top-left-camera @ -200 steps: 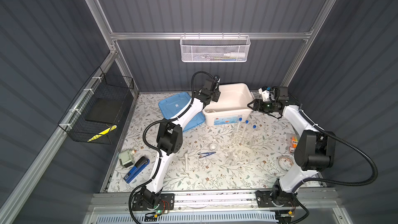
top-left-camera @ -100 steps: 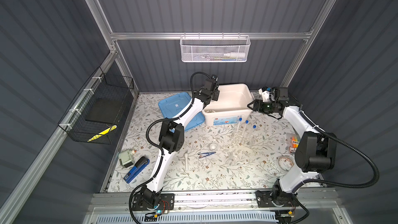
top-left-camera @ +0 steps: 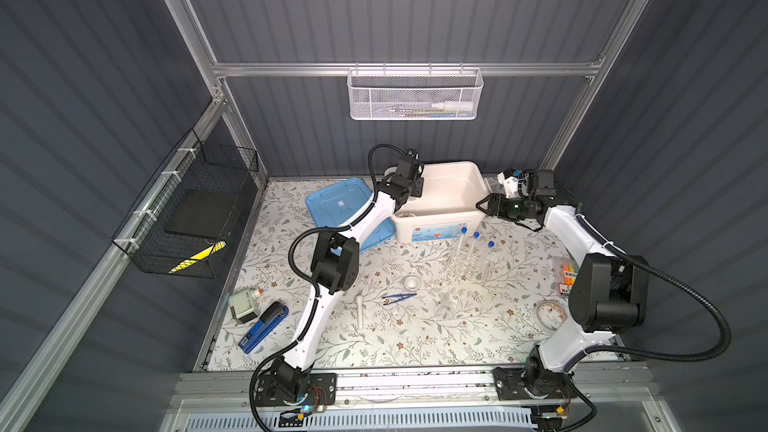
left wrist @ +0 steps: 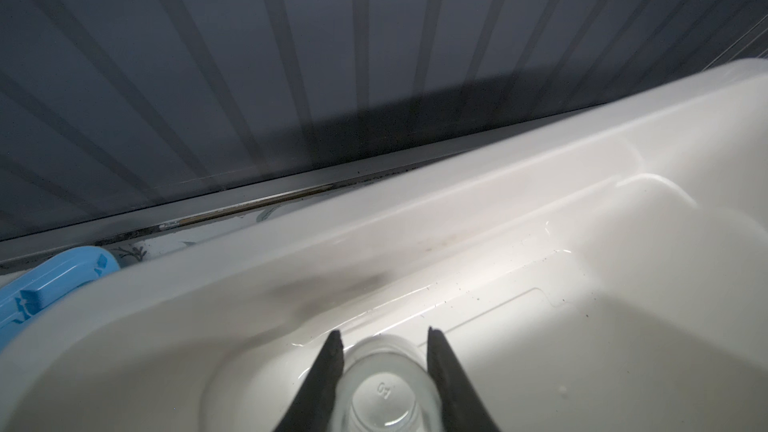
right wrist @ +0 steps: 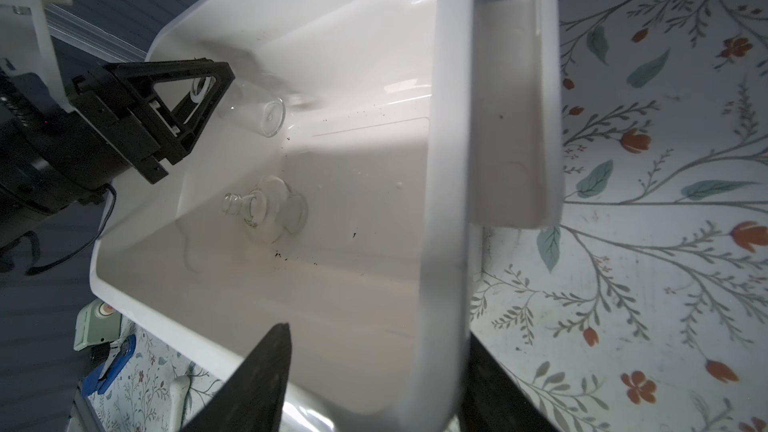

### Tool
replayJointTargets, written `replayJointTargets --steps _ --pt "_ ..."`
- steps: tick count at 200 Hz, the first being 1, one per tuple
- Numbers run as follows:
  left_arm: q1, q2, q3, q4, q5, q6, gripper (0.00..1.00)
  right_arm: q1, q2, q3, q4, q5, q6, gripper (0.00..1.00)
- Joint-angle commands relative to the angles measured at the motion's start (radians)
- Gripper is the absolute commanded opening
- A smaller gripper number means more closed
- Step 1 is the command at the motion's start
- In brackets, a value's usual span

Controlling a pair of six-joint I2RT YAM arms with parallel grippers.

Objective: Organize the chemistry lab equipment
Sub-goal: 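Lower the glass jar into the white bin and open the left gripper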

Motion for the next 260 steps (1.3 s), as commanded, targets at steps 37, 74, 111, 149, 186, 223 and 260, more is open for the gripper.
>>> replayJointTargets --steps 37,74,111,149,186,223,260 --pt "0.003 0.018 0.005 0.036 -0.039 0.003 0.33 0.007 -0.026 -0.018 0.002 -0.011 -0.006 0.63" --pt "0.002 0.042 0.017 0.028 -0.049 0.007 0.33 0.007 -0.028 -0.017 0.003 -0.009 -0.008 0.62" --pt "0.002 0.054 0.024 0.013 -0.057 0.005 0.33 0.007 -0.022 -0.019 0.003 -0.012 -0.006 0.63" --pt "0.002 0.061 0.024 -0.007 -0.069 0.000 0.33 0.007 -0.022 -0.020 0.004 -0.008 -0.010 0.63" --pt "0.001 0.066 0.019 -0.027 -0.080 0.007 0.33 0.008 -0.024 -0.017 0.004 0.001 -0.008 0.63" --pt "0.003 0.070 0.005 -0.033 -0.084 0.015 0.34 0.008 -0.030 -0.008 -0.004 0.015 -0.008 0.68" --pt "0.001 0.068 -0.002 -0.037 -0.082 0.017 0.38 0.006 -0.045 -0.004 -0.015 0.031 -0.015 0.73"
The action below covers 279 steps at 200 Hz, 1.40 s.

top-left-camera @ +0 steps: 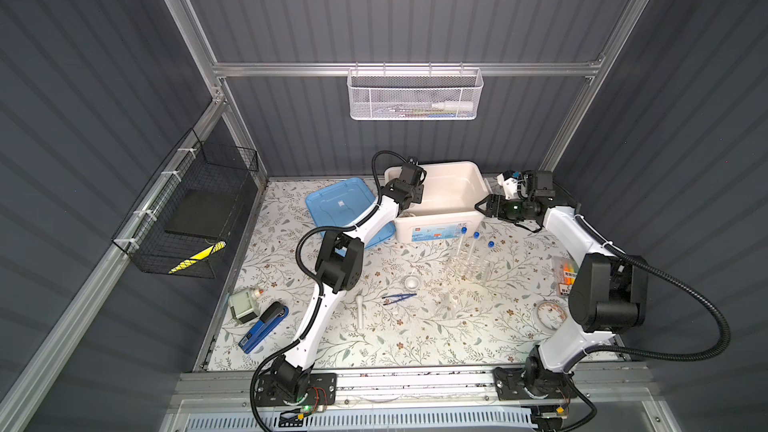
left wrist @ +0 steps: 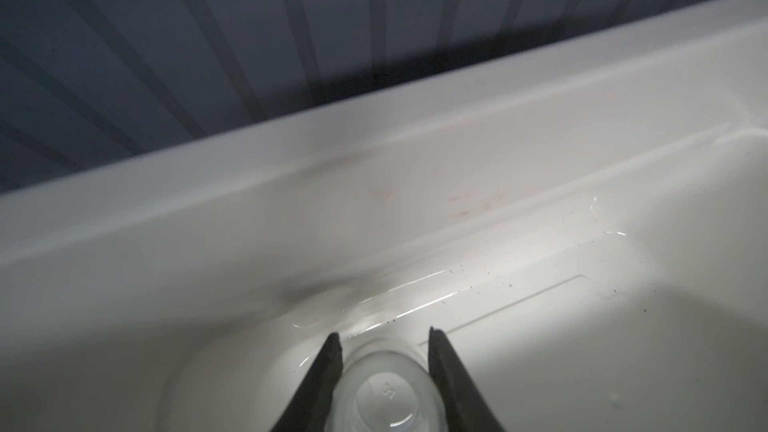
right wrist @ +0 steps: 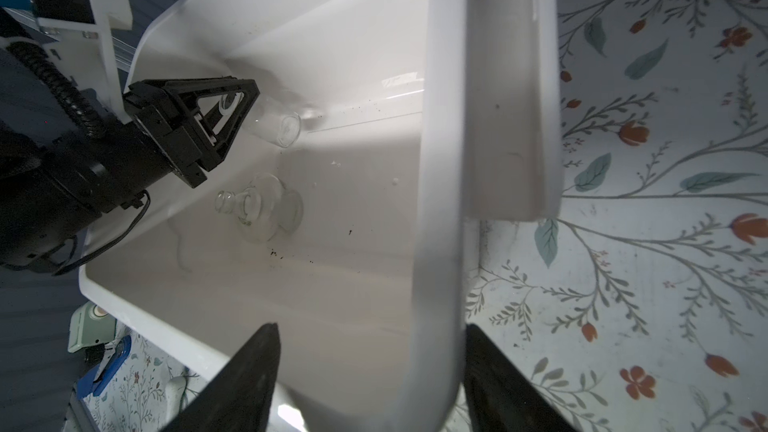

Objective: Organize the chemistry lab equipment
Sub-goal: 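Lower the glass jar into the white bin and open the left gripper, then move the right gripper over the white ceramic cup while the left gripper draws back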

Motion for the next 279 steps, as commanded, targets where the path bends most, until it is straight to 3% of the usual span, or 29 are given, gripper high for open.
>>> replayJointTargets --steps 1,80,167,221,279 --pt "0.003 0.017 -0.001 -0.027 -0.023 0.018 0.38 0.004 -0.042 0.007 -0.019 0.015 -0.014 0.73" --pt "0.003 -0.003 -0.017 -0.030 -0.027 0.016 0.51 0.002 -0.095 0.008 -0.032 0.076 -0.002 0.90" --pt "0.003 -0.135 -0.079 0.035 0.003 0.015 0.99 0.005 -0.281 -0.056 -0.111 0.210 -0.003 0.97" --pt "-0.006 -0.259 -0.166 0.101 0.040 0.033 1.00 0.045 -0.420 -0.097 -0.182 0.317 -0.025 0.96" --pt "-0.011 -0.392 -0.248 0.093 0.075 0.036 1.00 0.248 -0.530 -0.120 -0.278 0.502 -0.061 0.91"
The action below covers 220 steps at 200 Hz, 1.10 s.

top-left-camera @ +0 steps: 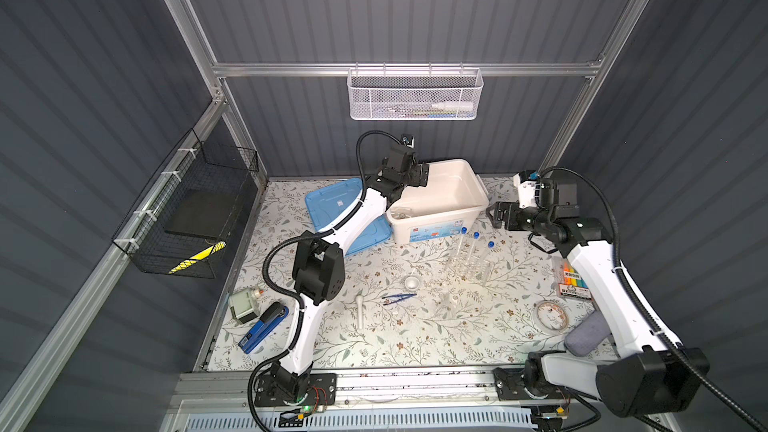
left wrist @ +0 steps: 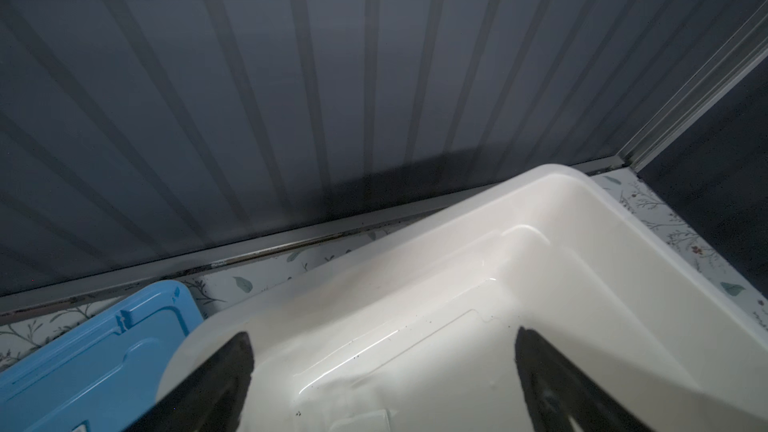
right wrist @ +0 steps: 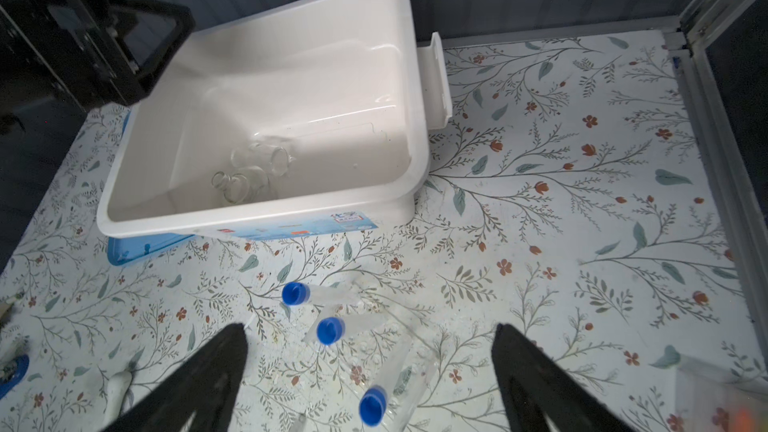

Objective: Organize the chemistry lab equipment
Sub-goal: 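Move the right gripper over the white ceramic cup while the left gripper draws back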

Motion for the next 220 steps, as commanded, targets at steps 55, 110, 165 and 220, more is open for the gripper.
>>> replayJointTargets --steps 55,110,165,220 --pt "-0.006 -0.259 -0.256 0.019 -0.055 0.016 1.00 0.331 -0.029 0.052 -0.217 0.247 -0.009 0.88" --pt "-0.006 -0.428 -0.463 -0.031 -0.155 0.012 1.00 0.575 0.138 0.165 -0.336 0.281 0.037 0.86" --pt "-0.004 -0.579 -0.679 -0.025 -0.252 -0.026 1.00 0.726 0.343 0.241 -0.356 0.236 0.107 0.84" --pt "0.008 -0.667 -0.831 -0.072 -0.347 -0.075 1.00 0.784 0.495 0.254 -0.303 0.224 0.185 0.83"
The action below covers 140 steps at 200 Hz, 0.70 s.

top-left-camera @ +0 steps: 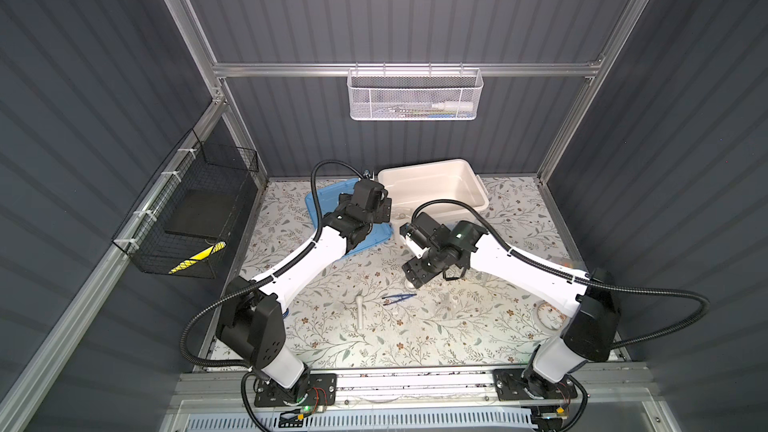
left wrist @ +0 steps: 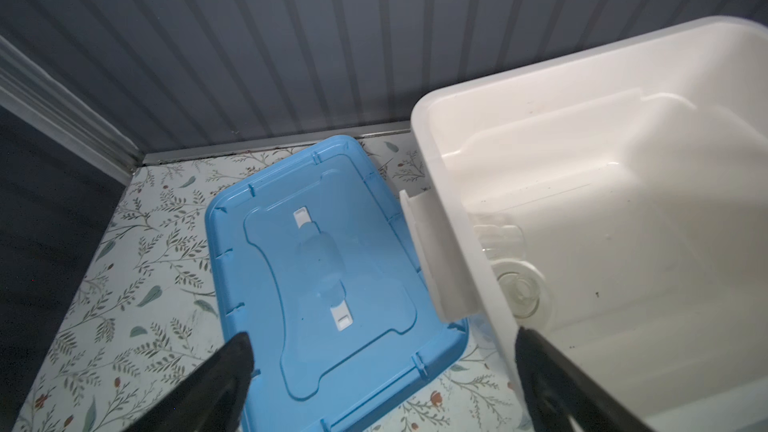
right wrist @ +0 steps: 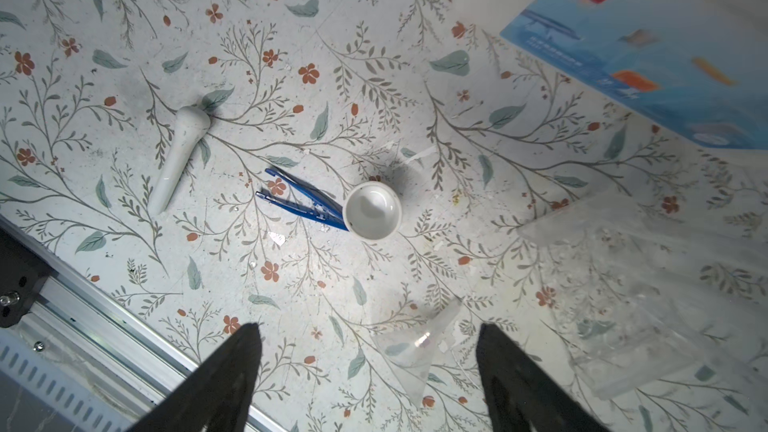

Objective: Organize the chemistry lab equipment
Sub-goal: 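Move the right gripper over the white ceramic cup while the left gripper draws back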

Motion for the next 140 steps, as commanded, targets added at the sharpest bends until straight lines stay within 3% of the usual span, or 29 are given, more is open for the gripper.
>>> replayJointTargets --steps 1,62,140 --pt "0.008 -0.053 -0.042 -0.039 -0.072 -0.041 1.00 0.010 0.042 0.021 0.002 -0.003 0.055 0.83" --pt "0.036 -0.179 -0.211 -0.071 -0.084 -0.107 1.00 0.017 0.134 0.002 0.044 -0.023 0.080 0.78" --pt "0.041 -0.245 -0.309 -0.118 -0.084 -0.188 1.00 0.009 0.227 0.013 0.044 -0.025 0.136 0.73"
